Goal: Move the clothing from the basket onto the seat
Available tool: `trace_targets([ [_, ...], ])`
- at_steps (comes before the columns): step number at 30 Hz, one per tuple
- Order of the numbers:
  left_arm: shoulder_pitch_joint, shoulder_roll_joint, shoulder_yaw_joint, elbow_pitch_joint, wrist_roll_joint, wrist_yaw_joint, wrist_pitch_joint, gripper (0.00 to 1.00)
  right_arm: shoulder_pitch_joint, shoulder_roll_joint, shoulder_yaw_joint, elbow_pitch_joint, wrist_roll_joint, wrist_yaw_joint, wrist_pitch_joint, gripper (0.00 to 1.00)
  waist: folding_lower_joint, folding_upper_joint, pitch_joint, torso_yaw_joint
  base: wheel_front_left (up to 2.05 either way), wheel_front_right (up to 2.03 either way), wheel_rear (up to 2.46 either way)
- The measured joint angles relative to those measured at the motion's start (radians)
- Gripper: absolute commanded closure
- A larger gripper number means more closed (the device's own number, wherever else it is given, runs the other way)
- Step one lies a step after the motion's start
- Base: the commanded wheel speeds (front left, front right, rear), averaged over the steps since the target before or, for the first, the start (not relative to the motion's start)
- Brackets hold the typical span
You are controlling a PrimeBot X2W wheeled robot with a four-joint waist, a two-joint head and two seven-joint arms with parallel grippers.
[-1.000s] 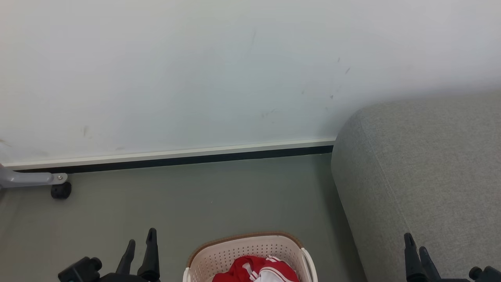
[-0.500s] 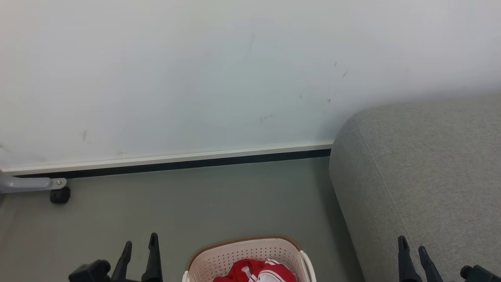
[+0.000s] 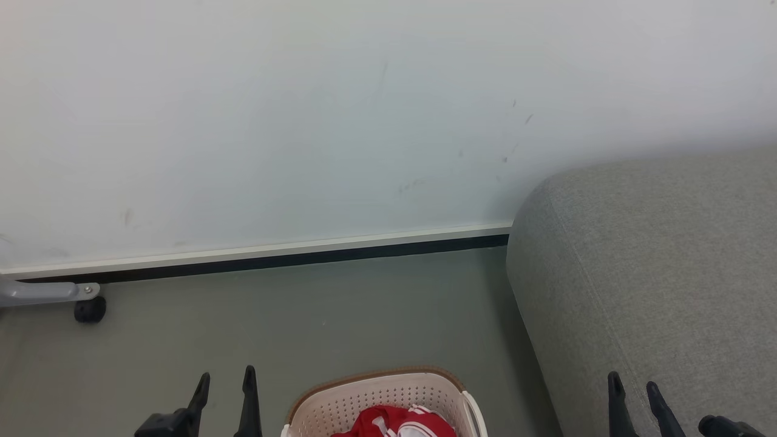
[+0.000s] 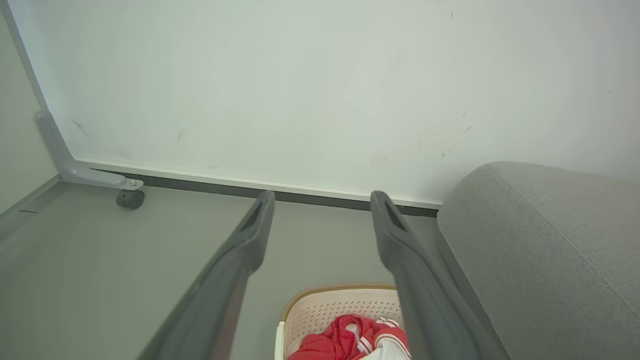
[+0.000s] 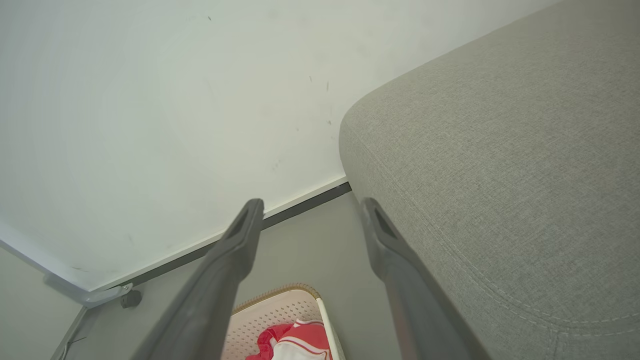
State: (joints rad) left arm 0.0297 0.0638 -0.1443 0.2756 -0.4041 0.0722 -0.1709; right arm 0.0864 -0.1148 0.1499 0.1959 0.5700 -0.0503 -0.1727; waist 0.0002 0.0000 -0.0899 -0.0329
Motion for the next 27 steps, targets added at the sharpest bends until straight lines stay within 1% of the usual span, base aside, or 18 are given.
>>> trace_targets([
  [8, 0.001, 0.0, -0.02, 0.003, 0.102, 0.016, -0.03, 0.0, 0.012, -0.003, 0.021, -0.009, -0.086, -0.014, -0.025, 0.0, 0.0, 0.0, -0.006, -0.005, 0.0, 0.0, 0.0],
  [21, 0.015, 0.0, -0.029, 0.034, 0.227, 0.044, -0.072, 0.0, 0.028, -0.016, 0.047, -0.028, -0.227, -0.034, -0.067, 0.0, -0.0001, 0.0, -0.018, -0.014, 0.0, 0.0, 0.0],
  [24, 0.015, 0.0, -0.032, 0.043, 0.249, 0.052, -0.079, 0.0, 0.031, -0.017, 0.052, -0.031, -0.263, -0.039, -0.077, 0.0, -0.0002, 0.0, -0.021, -0.015, 0.0, 0.0, 0.0],
  [27, 0.015, -0.001, -0.03, 0.051, 0.248, 0.052, -0.079, 0.0, 0.033, -0.017, 0.052, -0.031, -0.264, -0.039, -0.077, 0.0, -0.0002, 0.0, -0.021, -0.015, 0.0, 0.0, 0.0],
])
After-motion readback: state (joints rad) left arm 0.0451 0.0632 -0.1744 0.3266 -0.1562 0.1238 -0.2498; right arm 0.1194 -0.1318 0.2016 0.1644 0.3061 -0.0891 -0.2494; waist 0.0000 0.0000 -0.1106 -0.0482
